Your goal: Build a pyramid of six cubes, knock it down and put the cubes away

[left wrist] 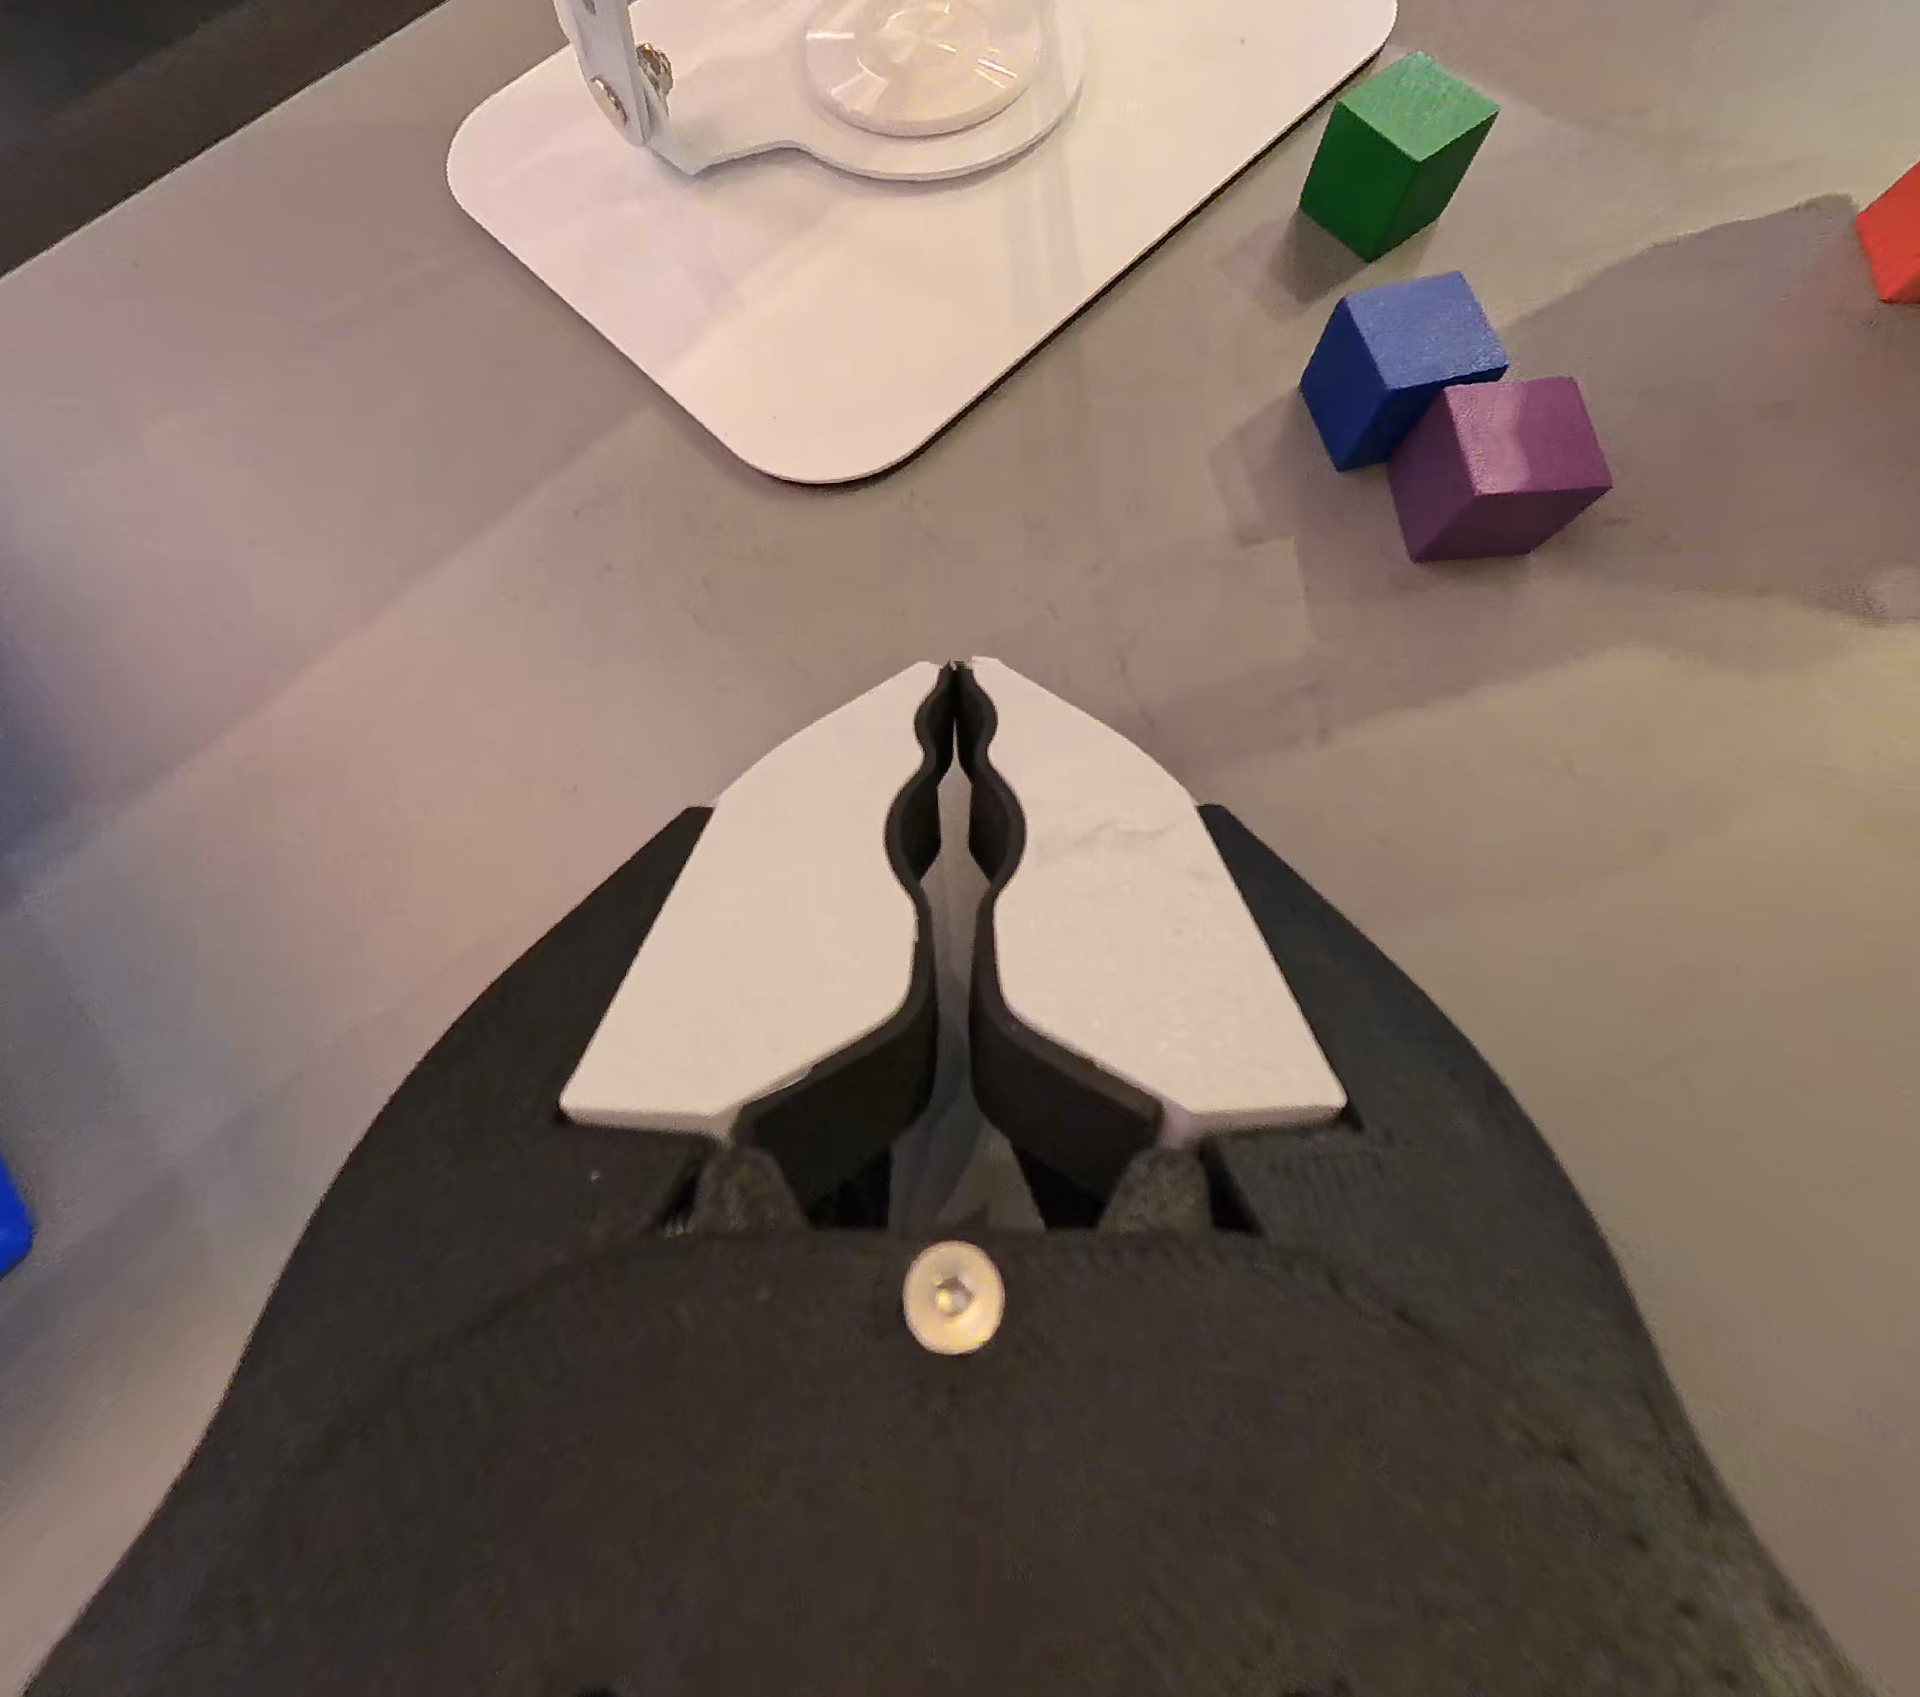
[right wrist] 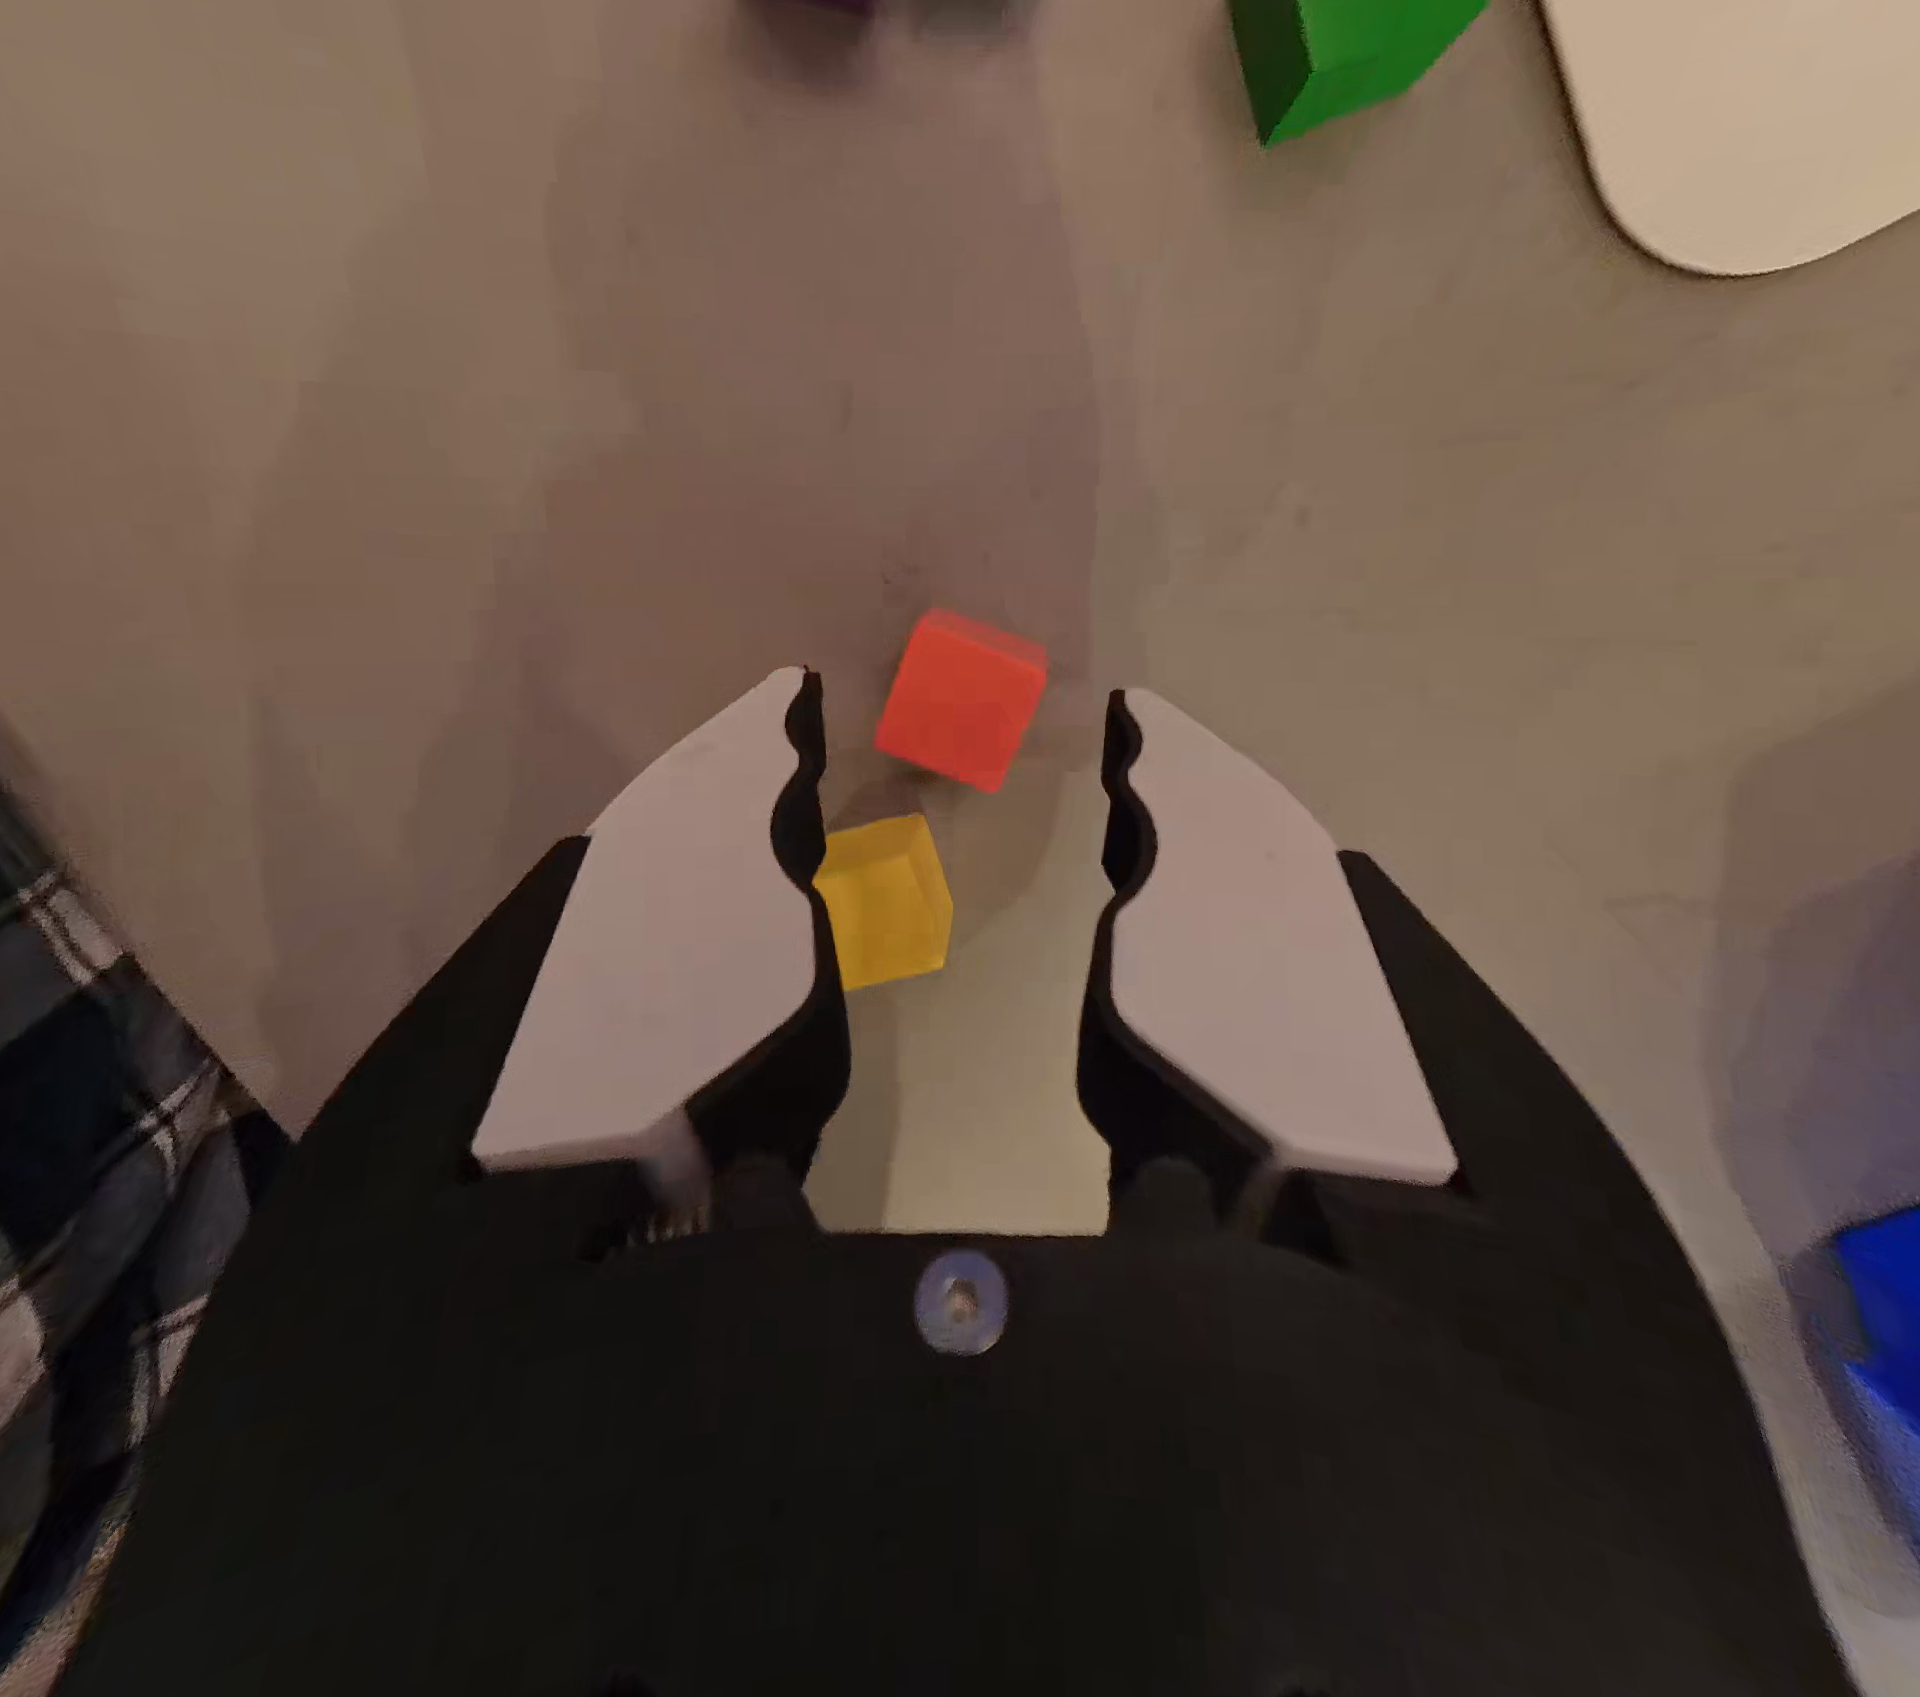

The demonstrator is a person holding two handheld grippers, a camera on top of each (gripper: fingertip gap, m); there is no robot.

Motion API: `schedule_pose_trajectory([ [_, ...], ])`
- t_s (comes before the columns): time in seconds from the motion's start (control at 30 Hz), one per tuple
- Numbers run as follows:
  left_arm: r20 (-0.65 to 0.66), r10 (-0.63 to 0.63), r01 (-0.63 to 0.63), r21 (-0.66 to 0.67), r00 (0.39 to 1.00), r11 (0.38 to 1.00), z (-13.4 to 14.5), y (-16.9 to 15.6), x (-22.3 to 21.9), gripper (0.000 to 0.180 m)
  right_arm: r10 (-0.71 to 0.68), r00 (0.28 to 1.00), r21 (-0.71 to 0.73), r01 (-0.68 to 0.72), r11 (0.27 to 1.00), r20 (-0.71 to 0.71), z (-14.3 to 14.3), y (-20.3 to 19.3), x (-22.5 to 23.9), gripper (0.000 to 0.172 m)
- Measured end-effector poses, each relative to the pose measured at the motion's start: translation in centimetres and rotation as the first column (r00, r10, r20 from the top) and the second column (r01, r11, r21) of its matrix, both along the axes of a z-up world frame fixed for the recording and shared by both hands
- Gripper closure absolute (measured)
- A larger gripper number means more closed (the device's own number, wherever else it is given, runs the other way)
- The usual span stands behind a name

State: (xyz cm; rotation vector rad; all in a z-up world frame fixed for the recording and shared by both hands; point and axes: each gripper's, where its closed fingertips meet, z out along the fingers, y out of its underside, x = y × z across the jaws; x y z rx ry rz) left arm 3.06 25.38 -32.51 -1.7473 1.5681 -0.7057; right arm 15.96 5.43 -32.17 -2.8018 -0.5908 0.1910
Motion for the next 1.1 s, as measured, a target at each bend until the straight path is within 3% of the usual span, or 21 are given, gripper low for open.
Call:
schedule_pose_trajectory([
  [0.13, -0.003, -0.004, 0.004, 0.001, 1.000, 1.000, 0.0, -0.1, 0.0, 0.180, 0.005, 1.000, -0.040, -0.004, 0.999, 0.029, -2.0, -0.1, 0.1, 0.143],
  [0.2, -0.002, -0.005, 0.005, 0.000, 1.000, 1.000, 0.0, -0.1, 0.0, 0.180, 0.017, 0.999, -0.013, -0.017, 1.000, 0.030, -1.3, 0.1, 0.3, 0.143],
  [0.27, -0.001, -0.004, 0.004, -0.002, 1.000, 1.000, 0.0, -0.1, 0.0, 0.180, -0.003, 1.000, 0.058, 0.003, 0.998, 0.007, 1.5, 0.7, 1.8, 0.143],
  [0.33, -0.003, -0.004, 0.004, -0.002, 1.000, 1.000, 0.0, -0.1, 0.0, 0.180, -0.091, 0.995, 0.173, 0.085, 0.981, 0.033, 6.0, 1.7, 6.3, 0.143],
  [0.43, -0.007, -0.004, 0.004, 0.000, 1.000, 1.000, -0.1, 0.0, 0.0, 0.180, -0.305, 0.946, 0.353, 0.250, 0.901, 0.107, 13.0, 2.8, 16.8, 0.143],
  [0.53, -0.010, -0.002, 0.003, 0.003, 1.000, 1.000, -0.1, 0.0, 0.0, 0.180, -0.486, 0.867, 0.388, 0.414, 0.823, 0.106, 15.2, 3.5, 27.8, 0.143],
  [0.7, -0.009, 0.006, -0.006, 0.003, 1.000, 1.000, -0.1, 0.1, 0.0, 0.180, -0.642, 0.763, 0.223, 0.615, 0.756, 0.072, 8.9, 5.0, 39.7, 0.142],
  [0.93, -0.017, 0.009, -0.009, -0.001, 1.000, 1.000, -0.3, 0.2, 0.0, 0.180, -0.698, 0.712, 0.038, 0.697, 0.716, 0.079, 0.8, 5.7, 43.4, 0.143],
  [1.03, -0.021, 0.006, -0.006, 0.002, 1.000, 1.000, -0.3, 0.1, 0.0, 0.180, -0.702, 0.705, 0.022, 0.704, 0.710, 0.095, -0.7, 5.6, 43.9, 0.142],
  [1.1, -0.025, 0.005, -0.005, 0.003, 1.000, 1.000, -0.4, 0.1, 0.0, 0.180, -0.707, 0.699, 0.025, 0.709, 0.705, 0.102, -0.6, 5.5, 44.0, 0.129],
])
